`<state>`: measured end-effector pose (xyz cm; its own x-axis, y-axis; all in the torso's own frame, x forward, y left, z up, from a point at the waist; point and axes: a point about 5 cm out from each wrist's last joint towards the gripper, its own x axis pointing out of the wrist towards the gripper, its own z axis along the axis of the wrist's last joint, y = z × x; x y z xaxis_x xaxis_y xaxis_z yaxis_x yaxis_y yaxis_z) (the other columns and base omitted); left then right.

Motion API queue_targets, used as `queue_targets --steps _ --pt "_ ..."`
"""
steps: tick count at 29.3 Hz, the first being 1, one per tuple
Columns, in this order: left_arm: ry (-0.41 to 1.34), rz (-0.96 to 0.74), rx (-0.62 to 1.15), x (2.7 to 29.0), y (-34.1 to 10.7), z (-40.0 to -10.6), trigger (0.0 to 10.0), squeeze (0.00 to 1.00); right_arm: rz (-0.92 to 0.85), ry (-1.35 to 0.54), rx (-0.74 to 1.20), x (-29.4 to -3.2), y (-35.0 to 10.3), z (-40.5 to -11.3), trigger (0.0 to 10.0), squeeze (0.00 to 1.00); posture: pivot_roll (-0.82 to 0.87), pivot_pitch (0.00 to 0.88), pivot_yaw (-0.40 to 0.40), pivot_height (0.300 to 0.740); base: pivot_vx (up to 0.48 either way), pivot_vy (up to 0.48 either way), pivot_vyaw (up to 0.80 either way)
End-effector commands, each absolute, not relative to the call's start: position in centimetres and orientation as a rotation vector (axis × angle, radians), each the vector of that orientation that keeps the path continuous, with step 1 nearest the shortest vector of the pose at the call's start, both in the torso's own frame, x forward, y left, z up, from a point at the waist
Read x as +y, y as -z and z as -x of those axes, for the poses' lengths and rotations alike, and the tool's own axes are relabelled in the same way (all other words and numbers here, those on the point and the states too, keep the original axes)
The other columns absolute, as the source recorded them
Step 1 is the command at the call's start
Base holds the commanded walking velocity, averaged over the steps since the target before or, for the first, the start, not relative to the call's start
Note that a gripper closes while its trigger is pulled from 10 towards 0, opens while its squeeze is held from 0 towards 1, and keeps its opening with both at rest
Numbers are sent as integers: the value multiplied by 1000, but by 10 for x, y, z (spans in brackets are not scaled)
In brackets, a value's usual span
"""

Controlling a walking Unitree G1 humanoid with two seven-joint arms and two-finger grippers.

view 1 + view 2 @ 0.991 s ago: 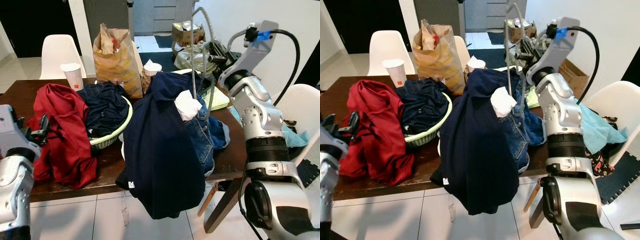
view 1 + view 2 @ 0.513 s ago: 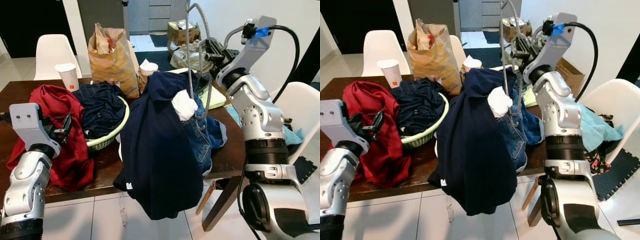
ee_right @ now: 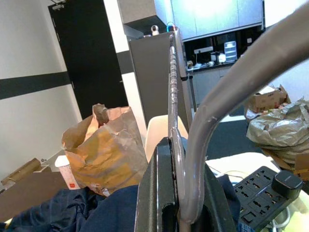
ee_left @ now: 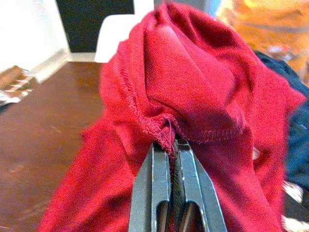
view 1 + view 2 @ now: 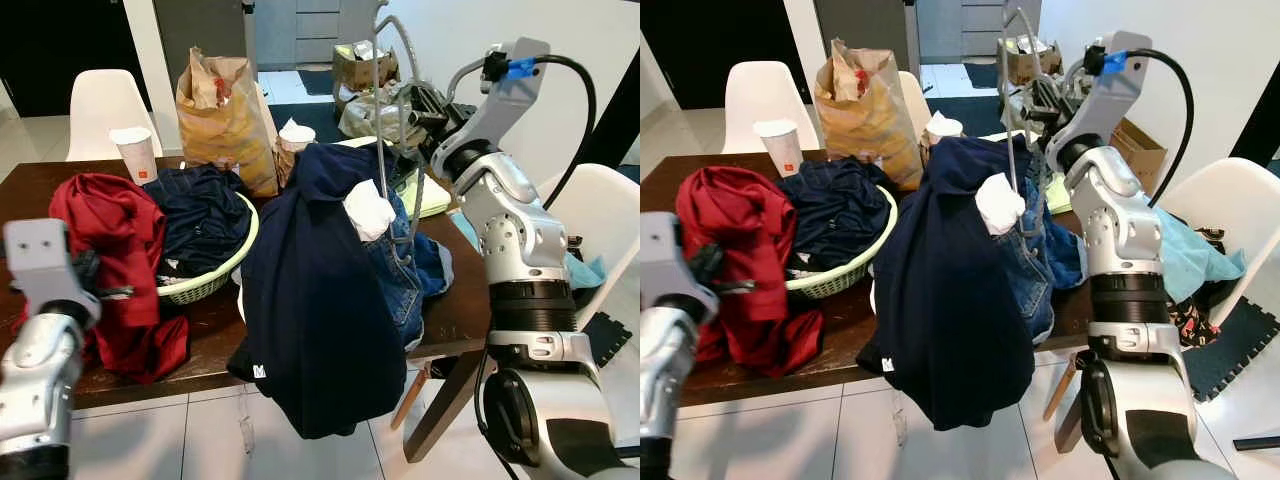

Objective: Hang hanger

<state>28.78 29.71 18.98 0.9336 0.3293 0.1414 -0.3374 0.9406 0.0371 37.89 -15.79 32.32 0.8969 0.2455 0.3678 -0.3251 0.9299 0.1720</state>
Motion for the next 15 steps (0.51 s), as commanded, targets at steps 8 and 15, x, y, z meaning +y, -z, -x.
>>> queue_targets --steps 8,15 --pt "-293 -116 -454 306 -305 -289 0 0 -239 -297 -346 -156 -323 -378 10000 0 -14 0 -14 736 0 0 0" --pt "-253 -137 -569 302 -347 -283 0 0 -243 -297 -345 -156 -323 -379 10000 0 -7 0 -12 736 0 0 0"
